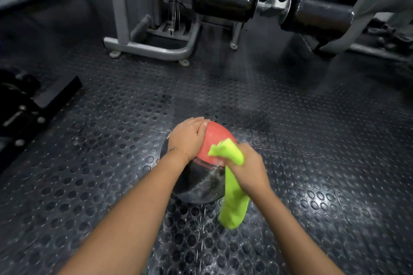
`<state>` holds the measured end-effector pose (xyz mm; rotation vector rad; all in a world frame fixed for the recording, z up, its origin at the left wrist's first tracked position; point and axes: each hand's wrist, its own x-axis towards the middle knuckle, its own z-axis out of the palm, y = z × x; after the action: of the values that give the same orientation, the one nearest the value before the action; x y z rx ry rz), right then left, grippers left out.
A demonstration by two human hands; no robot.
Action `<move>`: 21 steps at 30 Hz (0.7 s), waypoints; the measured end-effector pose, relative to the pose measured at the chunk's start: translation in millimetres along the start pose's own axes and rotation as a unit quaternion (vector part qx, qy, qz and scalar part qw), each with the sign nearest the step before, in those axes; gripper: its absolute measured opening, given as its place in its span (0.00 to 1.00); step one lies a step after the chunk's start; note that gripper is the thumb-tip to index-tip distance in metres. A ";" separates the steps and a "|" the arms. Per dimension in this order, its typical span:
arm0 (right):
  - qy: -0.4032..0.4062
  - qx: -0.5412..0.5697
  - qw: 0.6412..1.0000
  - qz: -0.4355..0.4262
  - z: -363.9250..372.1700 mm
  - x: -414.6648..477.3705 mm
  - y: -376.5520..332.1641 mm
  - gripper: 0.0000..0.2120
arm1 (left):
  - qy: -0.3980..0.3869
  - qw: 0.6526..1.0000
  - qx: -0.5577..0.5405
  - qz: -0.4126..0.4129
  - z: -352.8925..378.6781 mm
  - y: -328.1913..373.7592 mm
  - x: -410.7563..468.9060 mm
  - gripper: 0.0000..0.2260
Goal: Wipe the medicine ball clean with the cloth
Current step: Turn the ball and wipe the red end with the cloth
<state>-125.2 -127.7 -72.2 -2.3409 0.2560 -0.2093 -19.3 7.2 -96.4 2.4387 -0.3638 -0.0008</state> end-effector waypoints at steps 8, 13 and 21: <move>0.003 -0.028 0.998 0.048 2.8 -4.5 11.5 0.08 | 0.075 0.991 0.044 -0.098 11.4 14.4 1.2 0.18; 0.064 0.028 0.989 0.127 3.3 2.8 11.1 0.07 | 0.069 0.984 0.121 -0.115 9.1 14.5 -11.5 0.20; 0.072 0.069 0.982 0.157 2.8 16.2 1.4 0.10 | 0.038 0.993 0.105 -0.025 1.9 11.4 -10.7 0.23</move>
<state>-109.1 -130.8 -73.9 -2.1156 0.6558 -0.2325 -32.8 0.3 -91.8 2.6465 -0.2808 0.1152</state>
